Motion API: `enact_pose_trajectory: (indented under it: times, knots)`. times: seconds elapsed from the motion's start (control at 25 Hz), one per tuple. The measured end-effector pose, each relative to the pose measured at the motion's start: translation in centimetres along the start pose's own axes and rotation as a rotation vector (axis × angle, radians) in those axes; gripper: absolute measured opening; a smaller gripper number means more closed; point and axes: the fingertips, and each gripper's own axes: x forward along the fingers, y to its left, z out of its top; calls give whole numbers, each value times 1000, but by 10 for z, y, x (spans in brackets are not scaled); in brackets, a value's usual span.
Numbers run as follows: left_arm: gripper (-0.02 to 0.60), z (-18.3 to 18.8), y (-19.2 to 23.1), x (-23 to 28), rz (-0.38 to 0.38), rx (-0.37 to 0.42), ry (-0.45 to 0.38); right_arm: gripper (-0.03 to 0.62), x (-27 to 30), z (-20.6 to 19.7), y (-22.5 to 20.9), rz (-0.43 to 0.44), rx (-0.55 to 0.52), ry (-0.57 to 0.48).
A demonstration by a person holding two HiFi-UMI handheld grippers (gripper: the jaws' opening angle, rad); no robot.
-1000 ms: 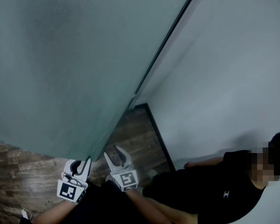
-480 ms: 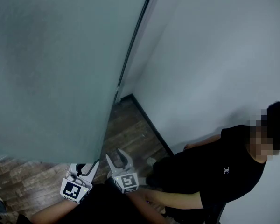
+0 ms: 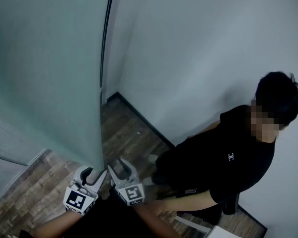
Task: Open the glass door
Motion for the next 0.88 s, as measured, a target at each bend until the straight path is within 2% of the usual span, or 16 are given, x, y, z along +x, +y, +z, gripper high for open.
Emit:
enact_pose_trajectory:
  times: [0.32,0.52,0.72,0.88]
  knots:
    - [118,13,-11,29,-121,-14,0,178,-18,10,-3,-102,28,-54]
    - [121,9,-39,54,-177,-5,4,188,-47,10,-23,-149,28,-84]
    - [123,7,-53,73,-212,-6,6,189,-61,16,-24,-141,-22,-94]
    - [124,5,-61,89,-241,-10,10,189,-61,15,-39,-170,-18,-84]
